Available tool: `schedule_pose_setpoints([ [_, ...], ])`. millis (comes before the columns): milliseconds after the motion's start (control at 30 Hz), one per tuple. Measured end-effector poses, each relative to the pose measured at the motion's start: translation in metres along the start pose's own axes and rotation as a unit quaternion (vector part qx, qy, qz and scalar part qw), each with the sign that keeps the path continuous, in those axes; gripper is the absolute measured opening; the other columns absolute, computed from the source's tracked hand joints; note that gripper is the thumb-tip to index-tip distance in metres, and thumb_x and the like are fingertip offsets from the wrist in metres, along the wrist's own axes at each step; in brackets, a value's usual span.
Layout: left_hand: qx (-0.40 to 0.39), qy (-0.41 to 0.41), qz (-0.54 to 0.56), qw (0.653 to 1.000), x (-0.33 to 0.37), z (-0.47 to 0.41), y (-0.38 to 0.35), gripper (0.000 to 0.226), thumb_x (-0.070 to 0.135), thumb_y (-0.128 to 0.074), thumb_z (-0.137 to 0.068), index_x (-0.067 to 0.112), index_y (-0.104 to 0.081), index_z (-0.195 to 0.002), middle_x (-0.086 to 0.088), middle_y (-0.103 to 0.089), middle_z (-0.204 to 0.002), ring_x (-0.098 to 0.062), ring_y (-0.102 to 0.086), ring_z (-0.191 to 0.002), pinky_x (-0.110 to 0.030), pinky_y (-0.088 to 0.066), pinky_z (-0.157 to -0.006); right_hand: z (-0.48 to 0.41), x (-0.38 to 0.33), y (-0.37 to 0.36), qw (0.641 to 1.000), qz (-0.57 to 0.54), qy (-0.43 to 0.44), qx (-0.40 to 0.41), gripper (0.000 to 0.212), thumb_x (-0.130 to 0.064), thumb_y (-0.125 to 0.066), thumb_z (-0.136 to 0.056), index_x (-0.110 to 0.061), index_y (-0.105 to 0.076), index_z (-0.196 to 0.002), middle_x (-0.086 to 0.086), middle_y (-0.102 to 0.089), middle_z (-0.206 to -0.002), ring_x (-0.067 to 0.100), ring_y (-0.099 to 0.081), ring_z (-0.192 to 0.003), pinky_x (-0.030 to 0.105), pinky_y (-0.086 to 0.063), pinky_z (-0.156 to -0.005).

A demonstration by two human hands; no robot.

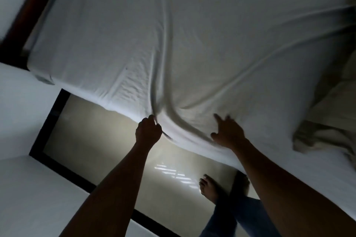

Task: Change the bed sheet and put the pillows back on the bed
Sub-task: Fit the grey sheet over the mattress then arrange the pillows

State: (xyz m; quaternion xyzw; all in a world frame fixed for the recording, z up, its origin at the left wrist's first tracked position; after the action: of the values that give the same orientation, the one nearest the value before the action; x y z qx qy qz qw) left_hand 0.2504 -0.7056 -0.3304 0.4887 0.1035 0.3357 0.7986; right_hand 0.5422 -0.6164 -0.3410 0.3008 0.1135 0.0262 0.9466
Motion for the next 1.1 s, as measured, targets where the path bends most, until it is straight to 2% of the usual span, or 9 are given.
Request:
schedule_pose_setpoints([
  [67,0.043,-0.055,0.006,0.998,0.002,-0.032,0.021,0.052,0.026,-0.049,-0.085,0.005,-0.057,-0.133,-0.025,-0.061,-0.109,-0.045,-0.061,-0.099,-0.051,-0.056,-0.082,-0.025,-0.038,0.002,0.997,-0.009,0.044,-0.062,0.09,-0.051,-0.06,-0.091,-0.047,0.0,-0.159,0.029,0.003,-0.165,0.056,-0.005,-0.149,0.059,-0.023,-0.12],
  [233,-0.11,-0.131,-0.2,0.965,-0.006,-0.109,0.023,0.067,0.041,-0.048,-0.096,0.035,-0.024,-0.159,-0.02,-0.032,-0.157,-0.042,-0.04,-0.136,-0.046,-0.045,-0.105,-0.062,-0.079,0.002,0.996,0.015,0.007,-0.092,0.081,-0.058,-0.059,-0.087,-0.042,-0.022,-0.158,0.012,-0.03,-0.163,0.054,-0.012,-0.149,0.071,-0.006,-0.117],
  [400,-0.2,-0.166,-0.214,0.942,-0.005,-0.141,0.023,0.047,0.034,-0.052,-0.098,0.023,-0.049,-0.144,-0.01,-0.056,-0.134,-0.03,-0.057,-0.108,-0.031,-0.04,-0.08,-0.073,-0.096,0.013,0.996,0.005,-0.056,-0.069,0.067,-0.056,-0.057,-0.087,-0.033,-0.044,-0.149,0.002,-0.045,-0.155,0.034,-0.037,-0.144,0.061,-0.015,-0.121],
  [533,-0.147,-0.393,-0.336,0.843,-0.008,-0.142,0.047,0.089,0.021,-0.084,-0.061,0.018,-0.053,-0.145,-0.019,-0.062,-0.11,-0.038,-0.065,-0.089,-0.041,-0.056,-0.066,-0.069,-0.116,-0.003,0.993,-0.019,-0.112,-0.023,0.075,-0.055,-0.061,-0.088,-0.032,-0.034,-0.154,0.022,-0.026,-0.162,0.051,-0.018,-0.148,0.063,-0.022,-0.117],
  [667,-0.126,-0.515,-0.307,0.79,-0.04,-0.136,0.06,0.071,0.004,-0.035,-0.077,0.007,-0.051,-0.146,-0.016,-0.066,-0.102,-0.037,-0.065,-0.085,-0.039,-0.057,-0.067,-0.04,-0.137,-0.036,0.965,-0.145,-0.146,0.164,0.086,-0.038,-0.072,-0.082,-0.019,-0.034,-0.156,0.035,-0.003,-0.163,0.049,-0.01,-0.152,0.058,-0.033,-0.113],
  [767,-0.154,-0.548,-0.287,0.771,-0.055,-0.14,0.06,0.077,-0.001,-0.041,-0.073,0.004,-0.041,-0.15,-0.013,-0.064,-0.091,-0.032,-0.064,-0.08,-0.038,-0.059,-0.06,-0.019,-0.141,-0.061,0.842,-0.31,-0.207,0.39,0.055,-0.009,-0.073,-0.075,-0.013,-0.062,-0.129,0.014,-0.04,-0.157,0.033,-0.043,-0.141,0.045,-0.044,-0.107],
  [900,-0.124,-0.633,-0.272,0.714,-0.057,-0.15,0.06,0.093,-0.006,-0.074,-0.045,-0.003,-0.057,-0.136,-0.011,-0.064,-0.077,-0.026,-0.062,-0.064,-0.032,-0.056,-0.051,-0.003,-0.149,-0.086,0.613,-0.418,-0.408,0.532,0.034,-0.007,-0.065,-0.081,-0.011,-0.06,-0.114,0.012,-0.057,-0.12,0.03,-0.052,-0.11,0.042,-0.043,-0.096],
  [1000,-0.143,-0.665,-0.335,0.652,-0.08,-0.145,0.066,0.077,0.004,-0.089,-0.033,0.005,-0.073,-0.108,-0.006,-0.062,-0.067,-0.022,-0.061,-0.053,-0.028,-0.053,-0.044,-0.02,-0.168,-0.149,0.354,-0.579,-0.561,0.474,0.043,-0.044,-0.051,-0.087,-0.009,-0.062,-0.108,0.02,-0.061,-0.108,0.029,-0.055,-0.095,0.041,-0.044,-0.084],
  [1100,-0.175,-0.665,-0.383,0.617,-0.077,-0.147,0.074,0.048,0.007,-0.084,-0.046,0.016,-0.071,-0.091,-0.003,-0.061,-0.072,-0.02,-0.062,-0.061,-0.026,-0.052,-0.052,-0.059,-0.221,-0.174,0.13,-0.797,-0.482,0.339,0.043,-0.054,-0.05,-0.09,-0.012,-0.061,-0.09,0.013,-0.065,-0.086,0.029,-0.064,-0.079,0.04,-0.055,-0.071],
])
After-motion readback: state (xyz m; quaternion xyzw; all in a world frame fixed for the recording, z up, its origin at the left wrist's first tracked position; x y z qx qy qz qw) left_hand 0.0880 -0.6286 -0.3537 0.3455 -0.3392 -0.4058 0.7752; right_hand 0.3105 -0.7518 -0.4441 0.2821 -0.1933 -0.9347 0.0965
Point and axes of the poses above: each hand's wrist, its own z-axis away from the middle knuckle, its own y-axis out of the back of the hand, x = y × z, the point moved 5 cm from there along -z, towards the middle knuckle
